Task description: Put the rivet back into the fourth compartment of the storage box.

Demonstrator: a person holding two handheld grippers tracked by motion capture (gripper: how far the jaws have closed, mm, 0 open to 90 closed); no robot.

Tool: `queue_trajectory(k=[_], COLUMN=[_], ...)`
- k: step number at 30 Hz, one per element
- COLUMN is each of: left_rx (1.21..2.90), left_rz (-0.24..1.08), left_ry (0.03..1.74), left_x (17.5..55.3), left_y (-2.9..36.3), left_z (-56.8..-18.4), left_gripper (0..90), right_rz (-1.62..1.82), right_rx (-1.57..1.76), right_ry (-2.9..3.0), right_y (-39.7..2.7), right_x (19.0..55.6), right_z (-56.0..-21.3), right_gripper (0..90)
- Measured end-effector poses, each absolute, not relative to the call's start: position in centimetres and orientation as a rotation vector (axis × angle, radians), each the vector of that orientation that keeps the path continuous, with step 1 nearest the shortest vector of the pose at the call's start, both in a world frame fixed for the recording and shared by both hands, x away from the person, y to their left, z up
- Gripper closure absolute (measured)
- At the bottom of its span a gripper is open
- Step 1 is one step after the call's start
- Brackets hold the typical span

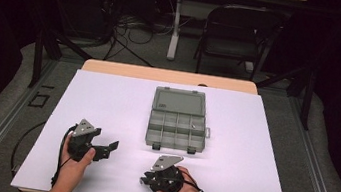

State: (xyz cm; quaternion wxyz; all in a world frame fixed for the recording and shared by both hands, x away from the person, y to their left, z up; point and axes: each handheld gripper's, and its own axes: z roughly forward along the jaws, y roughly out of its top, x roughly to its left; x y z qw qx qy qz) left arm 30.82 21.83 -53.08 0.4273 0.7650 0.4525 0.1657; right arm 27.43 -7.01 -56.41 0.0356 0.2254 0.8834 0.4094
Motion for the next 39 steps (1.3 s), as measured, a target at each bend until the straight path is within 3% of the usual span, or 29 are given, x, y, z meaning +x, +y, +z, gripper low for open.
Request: queue_trajectory(k=[5, 39], left_rx=[1.908, 1.891], left_rz=[0.416, 0.421], left_ry=[1.13, 1.139], left_x=[30.8, 30.7], left_y=[21.8, 21.9], left_z=[-53.1, -53.1], left_gripper=[15.1, 15.2], right_rz=[1.259, 1.368], right_rx=[0.687, 0.821], right_ry=[2.714, 2.596], right_y=[-7.0, -10.2], right_x=[27.4, 29.1], right_z=[-56.5, -53.7], right_gripper=[83.3, 83.7])
